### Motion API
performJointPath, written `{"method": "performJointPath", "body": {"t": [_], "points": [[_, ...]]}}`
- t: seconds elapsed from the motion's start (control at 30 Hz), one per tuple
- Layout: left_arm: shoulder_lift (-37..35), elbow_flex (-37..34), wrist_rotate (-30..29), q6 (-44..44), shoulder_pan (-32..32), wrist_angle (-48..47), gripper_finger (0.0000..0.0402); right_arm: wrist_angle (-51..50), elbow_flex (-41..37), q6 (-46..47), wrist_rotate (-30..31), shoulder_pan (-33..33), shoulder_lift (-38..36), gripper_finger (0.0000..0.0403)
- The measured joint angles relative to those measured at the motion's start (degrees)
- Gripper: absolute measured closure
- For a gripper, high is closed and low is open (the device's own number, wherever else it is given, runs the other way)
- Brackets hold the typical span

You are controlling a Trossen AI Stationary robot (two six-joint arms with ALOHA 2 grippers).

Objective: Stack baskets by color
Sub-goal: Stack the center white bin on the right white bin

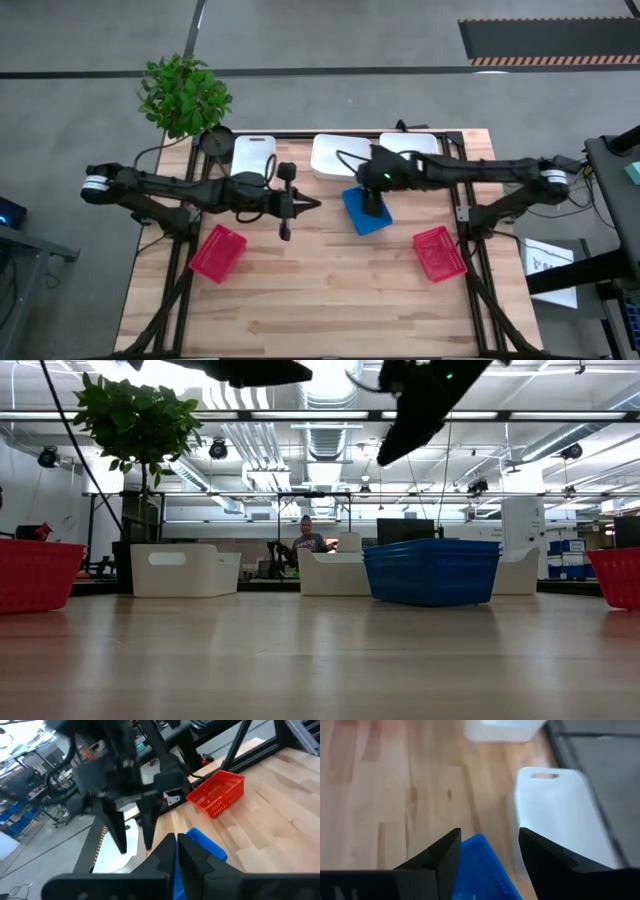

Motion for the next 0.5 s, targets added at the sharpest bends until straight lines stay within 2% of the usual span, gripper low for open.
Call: {"method": "performJointPath", "body": {"t": [0.07,0.2,0.5], "points": [[-1.3,-1.2,0.0,-1.2,-0.3,-0.3,0.0401,-1.0,2.2,-2.1,-3.9,-2.0,3.4,0.0205],[-4.1,-3.7,0.1,-3.3,-0.7,-0.5,0.0401,-1.4,5.5,-7.6,-7.5,-5.5,9.3,0.0202],[-9.7,-7.9,0.1,-7.4,-1.2,-0.3,0.0401,-2.3,13.3,-10.3,-9.4,-10.0,22.9,0.0202]]}}
